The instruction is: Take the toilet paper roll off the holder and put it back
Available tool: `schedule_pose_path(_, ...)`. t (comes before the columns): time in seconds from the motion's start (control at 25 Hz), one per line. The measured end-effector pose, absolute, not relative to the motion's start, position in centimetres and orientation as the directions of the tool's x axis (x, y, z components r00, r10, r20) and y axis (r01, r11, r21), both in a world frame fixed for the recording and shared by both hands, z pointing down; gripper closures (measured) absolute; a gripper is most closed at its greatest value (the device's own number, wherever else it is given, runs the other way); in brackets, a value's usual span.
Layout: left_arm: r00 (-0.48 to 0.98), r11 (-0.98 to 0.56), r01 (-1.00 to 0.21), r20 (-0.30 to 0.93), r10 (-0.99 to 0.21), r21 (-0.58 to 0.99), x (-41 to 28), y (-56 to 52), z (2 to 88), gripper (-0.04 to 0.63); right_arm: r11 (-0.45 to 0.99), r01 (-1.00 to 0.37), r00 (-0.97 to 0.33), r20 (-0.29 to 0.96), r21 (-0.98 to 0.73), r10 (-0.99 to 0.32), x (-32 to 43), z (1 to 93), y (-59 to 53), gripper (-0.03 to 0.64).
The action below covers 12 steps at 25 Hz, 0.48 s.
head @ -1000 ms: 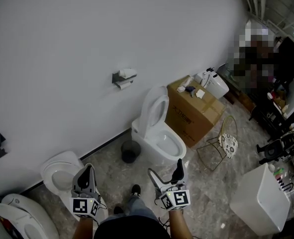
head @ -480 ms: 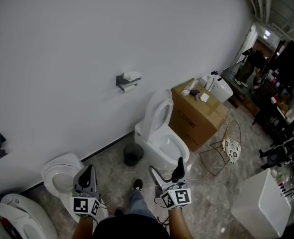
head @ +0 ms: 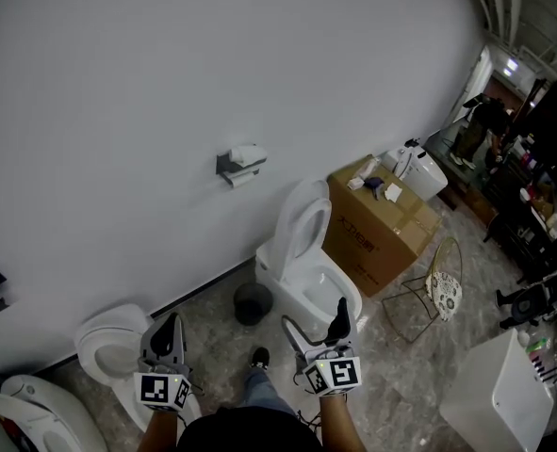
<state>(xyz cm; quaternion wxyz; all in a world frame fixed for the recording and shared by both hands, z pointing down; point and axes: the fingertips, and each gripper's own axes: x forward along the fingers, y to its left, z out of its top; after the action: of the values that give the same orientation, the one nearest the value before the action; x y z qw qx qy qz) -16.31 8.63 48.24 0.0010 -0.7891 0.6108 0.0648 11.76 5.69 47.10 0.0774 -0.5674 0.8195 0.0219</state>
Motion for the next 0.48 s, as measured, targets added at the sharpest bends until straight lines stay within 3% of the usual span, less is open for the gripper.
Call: schedule_pose_path(0.48, 0.209, -0.214, -0.976, -0.099, -0.973, 0.046, -13.4, -2.2, 47.0, 0.592, 0.359, -0.932, -0.349, -0.153, -0.046, -0.925, 15.2, 46.9, -6.7, 0.035)
